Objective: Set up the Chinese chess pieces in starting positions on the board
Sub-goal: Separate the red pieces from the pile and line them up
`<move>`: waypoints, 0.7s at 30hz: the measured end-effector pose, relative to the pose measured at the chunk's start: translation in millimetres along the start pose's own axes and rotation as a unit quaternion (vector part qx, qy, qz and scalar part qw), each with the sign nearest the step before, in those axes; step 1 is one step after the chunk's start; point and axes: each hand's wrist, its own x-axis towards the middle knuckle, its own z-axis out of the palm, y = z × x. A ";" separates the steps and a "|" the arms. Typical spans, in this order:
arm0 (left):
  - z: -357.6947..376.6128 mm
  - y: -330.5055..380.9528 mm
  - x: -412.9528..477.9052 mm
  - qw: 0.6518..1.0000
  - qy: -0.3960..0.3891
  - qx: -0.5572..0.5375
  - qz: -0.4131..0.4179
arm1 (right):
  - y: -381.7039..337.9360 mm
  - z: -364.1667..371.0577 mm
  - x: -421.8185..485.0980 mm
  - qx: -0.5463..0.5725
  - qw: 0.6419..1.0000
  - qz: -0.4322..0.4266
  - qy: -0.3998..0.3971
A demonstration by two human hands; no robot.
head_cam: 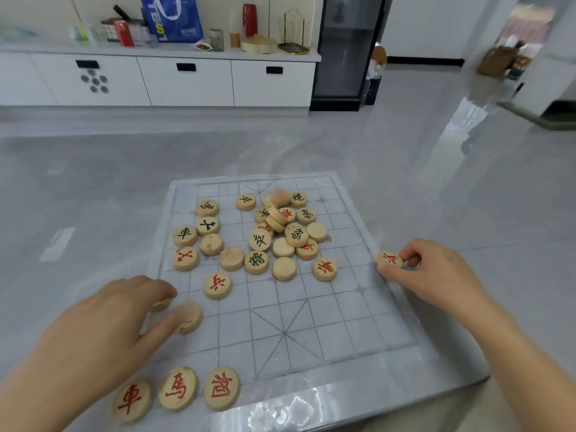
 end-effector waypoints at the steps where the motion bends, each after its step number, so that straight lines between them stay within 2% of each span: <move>1: 1.9 0.0 0.1 1.000 0.001 0.000 0.003 | 4.2 2.1 -3.3 -0.002 1.000 0.008 0.002; 6: 5.2 3.4 -1.0 1.000 -0.013 -0.015 0.002 | 5.8 18.2 -0.8 -0.011 0.999 0.006 0.034; 13: 2.0 4.2 -1.1 1.000 -0.025 -0.009 -0.005 | -3.5 29.9 -1.8 -0.030 0.999 -0.017 0.039; 17: -2.5 10.6 -1.7 1.000 -0.029 0.004 -0.004 | -3.5 24.5 -6.7 0.013 0.999 -0.013 0.027; 21: -8.8 16.8 -3.4 1.000 -0.029 0.002 -0.007 | -24.9 18.1 -9.8 0.013 0.995 -0.081 0.056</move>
